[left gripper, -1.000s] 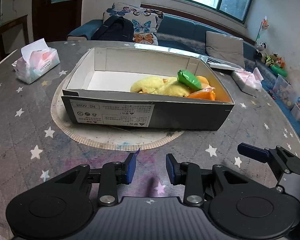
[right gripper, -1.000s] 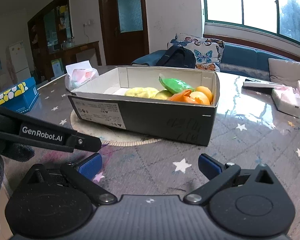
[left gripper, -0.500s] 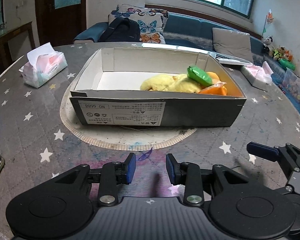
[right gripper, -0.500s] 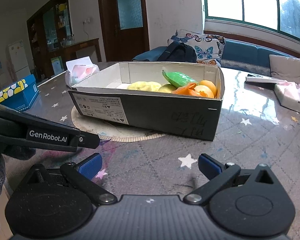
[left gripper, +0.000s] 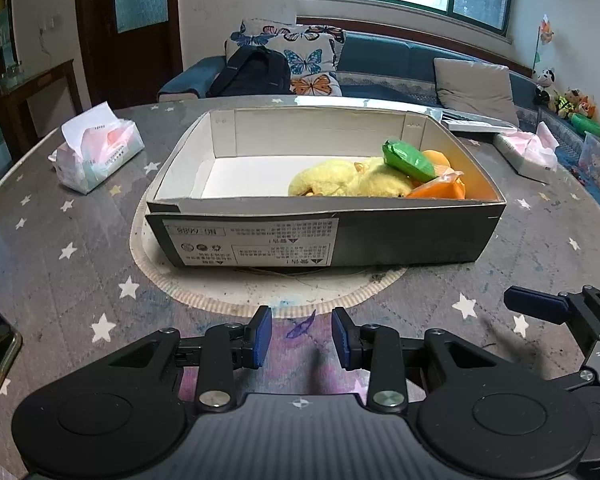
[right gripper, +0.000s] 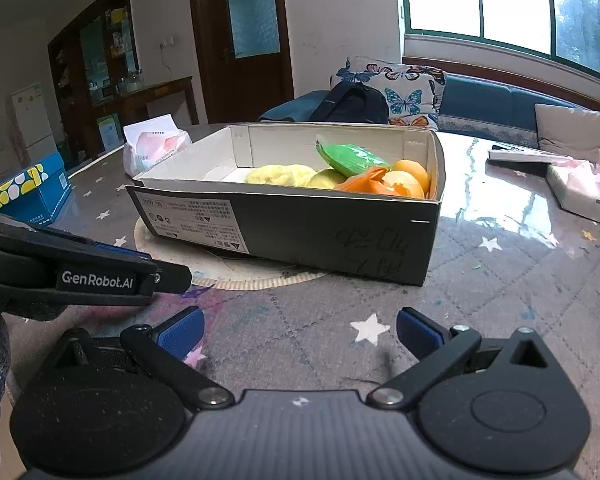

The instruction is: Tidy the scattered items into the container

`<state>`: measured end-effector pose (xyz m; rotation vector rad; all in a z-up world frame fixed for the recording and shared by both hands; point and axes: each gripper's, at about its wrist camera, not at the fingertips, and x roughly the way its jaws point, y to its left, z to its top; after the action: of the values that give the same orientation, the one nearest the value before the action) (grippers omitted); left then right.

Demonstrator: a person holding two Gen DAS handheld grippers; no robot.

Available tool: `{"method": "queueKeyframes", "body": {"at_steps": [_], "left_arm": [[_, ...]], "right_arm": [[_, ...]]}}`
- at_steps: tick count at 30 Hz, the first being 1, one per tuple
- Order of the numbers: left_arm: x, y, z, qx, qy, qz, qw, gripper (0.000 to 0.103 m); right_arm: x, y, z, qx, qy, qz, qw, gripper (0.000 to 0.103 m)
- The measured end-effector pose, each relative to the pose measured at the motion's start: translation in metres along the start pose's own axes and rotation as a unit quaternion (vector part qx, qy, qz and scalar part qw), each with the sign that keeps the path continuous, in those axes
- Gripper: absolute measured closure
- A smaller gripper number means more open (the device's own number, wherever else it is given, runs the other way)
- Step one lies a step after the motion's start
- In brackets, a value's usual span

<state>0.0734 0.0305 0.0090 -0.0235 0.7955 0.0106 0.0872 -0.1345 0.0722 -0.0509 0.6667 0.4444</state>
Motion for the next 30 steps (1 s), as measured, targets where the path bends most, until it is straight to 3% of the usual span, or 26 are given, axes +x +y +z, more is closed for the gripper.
{"method": "queueKeyframes", "body": {"at_steps": [30], "left_arm": [[0.018, -0.002, 0.013, 0.013, -0.017, 0.040, 0.9990, 0.067]], "right_arm": [[0.021, -0.003, 0.014, 0.018, 0.015, 0.003, 1.000, 0.000]]}}
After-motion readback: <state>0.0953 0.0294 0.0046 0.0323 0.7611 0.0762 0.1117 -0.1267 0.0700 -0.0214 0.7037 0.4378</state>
